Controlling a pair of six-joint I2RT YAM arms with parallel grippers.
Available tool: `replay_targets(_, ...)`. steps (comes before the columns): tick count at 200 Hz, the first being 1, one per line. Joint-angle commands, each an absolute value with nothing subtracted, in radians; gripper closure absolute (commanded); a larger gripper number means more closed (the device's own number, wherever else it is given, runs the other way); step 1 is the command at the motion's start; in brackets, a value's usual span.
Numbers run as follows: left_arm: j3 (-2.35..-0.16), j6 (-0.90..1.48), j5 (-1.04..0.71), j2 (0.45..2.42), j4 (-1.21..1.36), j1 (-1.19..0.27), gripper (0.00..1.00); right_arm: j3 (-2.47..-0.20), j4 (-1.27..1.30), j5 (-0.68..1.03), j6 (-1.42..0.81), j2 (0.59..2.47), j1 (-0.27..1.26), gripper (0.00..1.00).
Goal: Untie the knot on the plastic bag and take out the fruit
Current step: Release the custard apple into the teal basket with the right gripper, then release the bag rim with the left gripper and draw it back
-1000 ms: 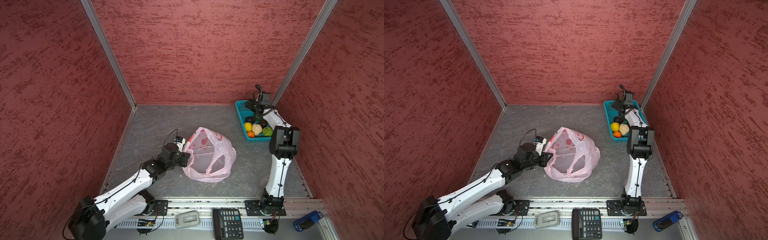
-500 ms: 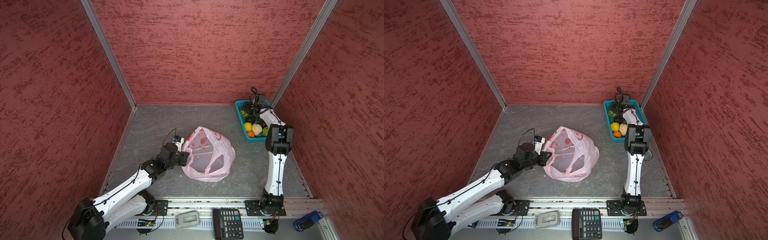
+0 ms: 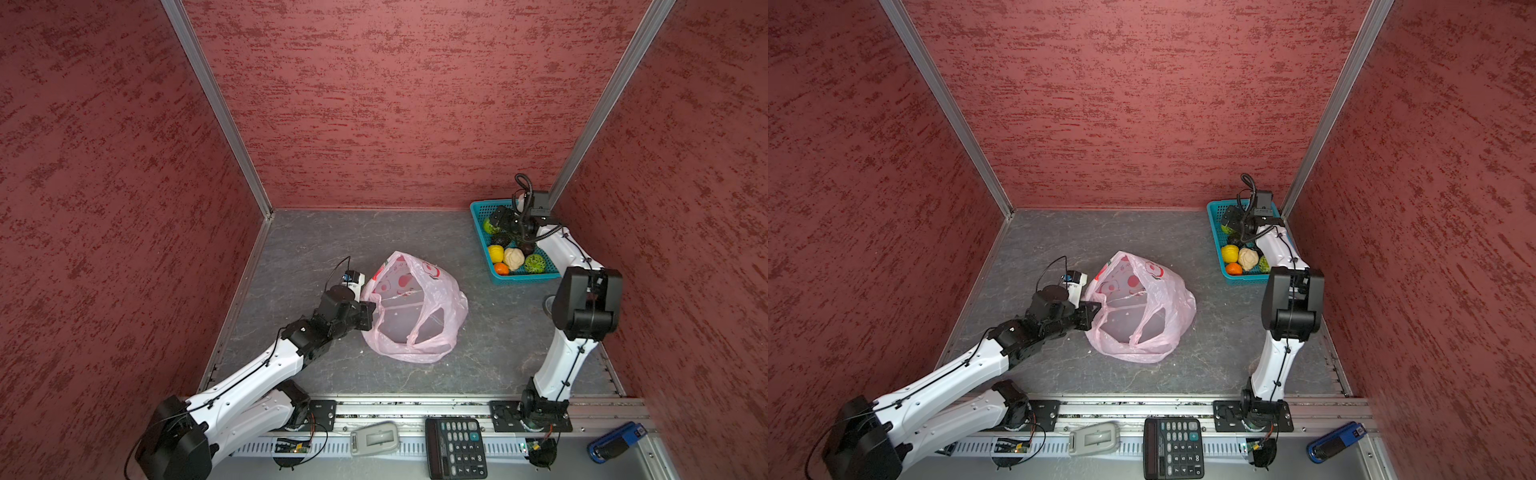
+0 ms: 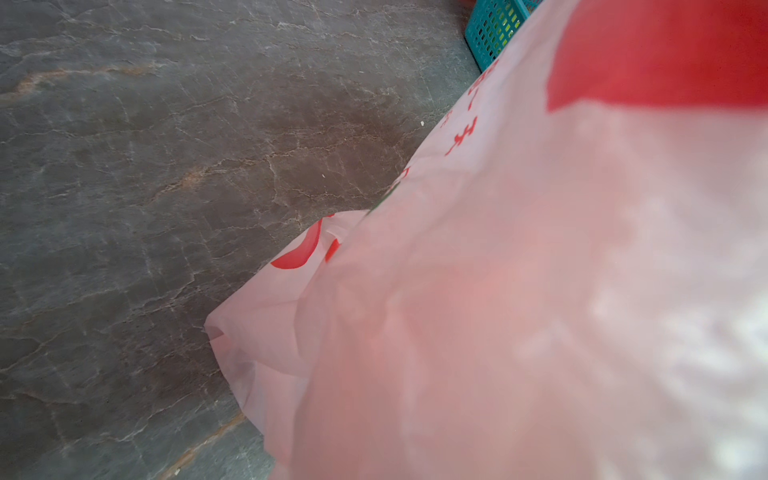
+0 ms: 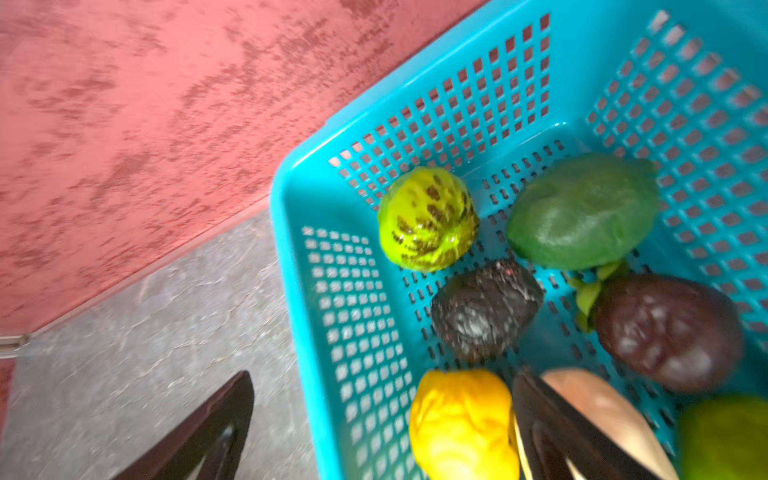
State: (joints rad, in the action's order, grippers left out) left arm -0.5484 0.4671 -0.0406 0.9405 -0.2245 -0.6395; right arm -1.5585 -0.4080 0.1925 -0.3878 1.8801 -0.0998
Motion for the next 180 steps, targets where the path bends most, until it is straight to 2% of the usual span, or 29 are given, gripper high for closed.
replay_targets(1, -0.555, 0.473, -0.012, 0.936, -0.195, -0.629, 1.0, -1.446, -0.388, 0.244, -0.385, 1.769, -0.092, 0.02)
replay_targets(78, -0.586, 0.456, -0.044, 1.062, -0.069, -0.569, 1.0, -1.041, -0.45, 0.261, -0.446, 1.311, 0.006, 0.02)
replay_targets(140, -0.692, 0.4, -0.133, 1.267, 0.061, -0.474, 1.0, -0.866, -0.582, 0.235, -0.524, 1.029, 0.115, 0.02)
replay_targets(180, -0.781, 0.381, -0.2, 1.412, 0.132, -0.406, 1.0, -0.788, -0.617, 0.225, -0.576, 0.914, 0.168, 0.02)
